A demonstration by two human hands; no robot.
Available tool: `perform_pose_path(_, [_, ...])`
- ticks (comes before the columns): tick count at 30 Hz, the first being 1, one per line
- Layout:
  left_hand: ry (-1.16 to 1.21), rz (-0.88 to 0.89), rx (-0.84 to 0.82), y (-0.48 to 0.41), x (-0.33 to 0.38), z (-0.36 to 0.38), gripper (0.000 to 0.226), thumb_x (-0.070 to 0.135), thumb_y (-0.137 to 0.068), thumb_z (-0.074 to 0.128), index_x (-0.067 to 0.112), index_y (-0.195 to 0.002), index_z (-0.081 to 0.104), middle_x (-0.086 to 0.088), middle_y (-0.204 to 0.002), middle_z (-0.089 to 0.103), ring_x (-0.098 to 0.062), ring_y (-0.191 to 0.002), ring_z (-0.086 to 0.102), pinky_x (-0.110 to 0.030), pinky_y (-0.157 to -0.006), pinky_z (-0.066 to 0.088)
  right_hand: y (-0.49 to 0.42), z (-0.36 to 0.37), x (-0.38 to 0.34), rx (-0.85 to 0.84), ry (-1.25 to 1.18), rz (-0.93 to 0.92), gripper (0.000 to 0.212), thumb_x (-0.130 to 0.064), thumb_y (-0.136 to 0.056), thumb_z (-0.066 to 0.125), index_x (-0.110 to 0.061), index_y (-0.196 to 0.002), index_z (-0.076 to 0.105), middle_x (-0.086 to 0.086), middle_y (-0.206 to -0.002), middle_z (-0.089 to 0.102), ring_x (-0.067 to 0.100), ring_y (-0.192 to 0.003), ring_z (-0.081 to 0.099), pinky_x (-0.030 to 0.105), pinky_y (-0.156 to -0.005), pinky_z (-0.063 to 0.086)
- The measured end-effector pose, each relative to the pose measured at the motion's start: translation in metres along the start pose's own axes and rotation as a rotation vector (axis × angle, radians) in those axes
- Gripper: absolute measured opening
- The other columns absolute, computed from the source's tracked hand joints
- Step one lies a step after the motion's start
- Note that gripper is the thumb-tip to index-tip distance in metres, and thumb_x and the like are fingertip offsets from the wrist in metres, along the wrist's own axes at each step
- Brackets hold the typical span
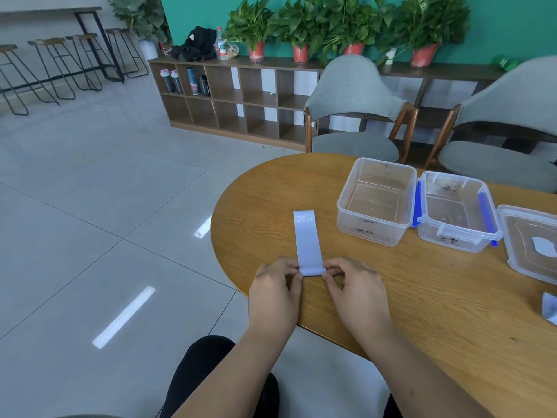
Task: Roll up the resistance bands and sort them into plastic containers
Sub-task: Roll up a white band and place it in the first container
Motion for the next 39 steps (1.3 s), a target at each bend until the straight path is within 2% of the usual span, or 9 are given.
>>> perform_pose_path(5, [-0.022,0.000,-0.006,0.000,0.001,-0.001,0.014,0.019,-0.093,0.075,0.031,-0.101,0.074,0.031,-0.082,0.060,-0.005,-0.088,0.057,-0.010,-0.070,0.042,-0.001,0.000,-0.001,-0.003,0.007,-0.004,0.016,-0.027,-0.092,0.076,-0.034,-0.106,0.077,-0.022,-0.089,0.071,0.008,-0.090,0.059,0.031,-0.075,0.052])
perform_pose_path(7, [-0.037,0.003,-0.010,-0.001,0.001,0.000,0.012,0.020,-0.093,0.074,0.031,-0.098,0.075,0.028,-0.083,0.064,-0.006,-0.088,0.056,-0.017,-0.070,0.045,-0.002,0.000,-0.001,0.001,0.034,-0.022,0.015,-0.027,-0.093,0.075,-0.032,-0.107,0.078,-0.019,-0.093,0.071,0.010,-0.093,0.060,0.031,-0.076,0.053])
perform_pose_path(11, [-0.045,0.027,-0.012,-0.004,0.000,0.004,0.012,0.020,-0.092,0.075,0.027,-0.101,0.077,0.020,-0.093,0.071,-0.008,-0.091,0.054,-0.019,-0.076,0.046,-0.007,0.002,-0.005,0.010,0.082,-0.026,0.016,-0.026,-0.095,0.074,-0.028,-0.110,0.079,-0.013,-0.102,0.074,0.017,-0.098,0.063,0.031,-0.077,0.051])
perform_pose_path(14, [-0.046,0.008,-0.017,-0.007,-0.001,0.006,0.017,0.016,-0.090,0.075,0.028,-0.102,0.076,0.021,-0.092,0.070,-0.008,-0.090,0.054,-0.022,-0.076,0.048,-0.010,0.001,-0.007,0.012,0.053,0.001,0.019,-0.027,-0.095,0.074,-0.030,-0.114,0.076,-0.015,-0.096,0.076,0.014,-0.094,0.066,0.032,-0.075,0.051])
perform_pose_path(17, [-0.050,0.007,-0.016,-0.009,-0.002,0.006,0.021,0.015,-0.090,0.075,0.029,-0.105,0.075,0.022,-0.092,0.069,-0.007,-0.090,0.053,-0.022,-0.075,0.049,-0.012,0.000,-0.007,0.010,0.052,0.012,0.012,-0.028,-0.095,0.074,-0.033,-0.105,0.075,-0.017,-0.090,0.073,0.013,-0.091,0.065,0.031,-0.071,0.050])
perform_pose_path(27, [-0.077,0.079,0.011,-0.016,0.001,0.008,0.014,0.015,-0.092,0.074,0.025,-0.101,0.079,0.011,-0.095,0.074,-0.013,-0.091,0.054,-0.030,-0.079,0.051,-0.012,0.006,-0.008,-0.010,0.148,-0.028,0.023,-0.022,-0.093,0.075,-0.026,-0.116,0.079,-0.011,-0.096,0.072,0.018,-0.098,0.059,0.029,-0.074,0.049])
perform_pose_path(32, [-0.064,0.071,-0.035,-0.019,-0.002,0.008,0.018,0.020,-0.092,0.075,0.029,-0.107,0.078,0.017,-0.095,0.072,-0.011,-0.093,0.055,-0.031,-0.079,0.053,-0.013,0.003,-0.010,-0.002,0.061,0.021,0.026,-0.022,-0.093,0.074,-0.031,-0.117,0.070,-0.016,-0.093,0.070,0.013,-0.097,0.058,0.030,-0.072,0.047])
perform_pose_path(36, [-0.048,0.063,-0.043,-0.022,-0.004,0.007,0.024,0.016,-0.090,0.076,0.031,-0.108,0.074,0.020,-0.090,0.068,-0.009,-0.092,0.054,-0.030,-0.076,0.053,-0.014,0.004,-0.008,0.005,0.099,-0.016,0.017,-0.024,-0.094,0.074,-0.031,-0.109,0.074,-0.016,-0.094,0.071,0.012,-0.097,0.058,0.026,-0.070,0.042])
perform_pose_path(39, [-0.042,0.071,-0.040,-0.024,-0.005,0.007,0.020,0.017,-0.091,0.076,0.030,-0.105,0.072,0.020,-0.088,0.068,-0.009,-0.091,0.054,-0.031,-0.075,0.053,-0.017,0.004,-0.008,0.017,0.122,-0.034,0.017,-0.024,-0.094,0.075,-0.028,-0.110,0.076,-0.014,-0.096,0.073,0.015,-0.098,0.059,0.027,-0.073,0.047])
Point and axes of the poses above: each hand's wrist, its own y-axis away from the middle knuckle, its own z-axis out of the palm, x = y × z, the point moved 4 cm from there along -y, towards the middle knuckle
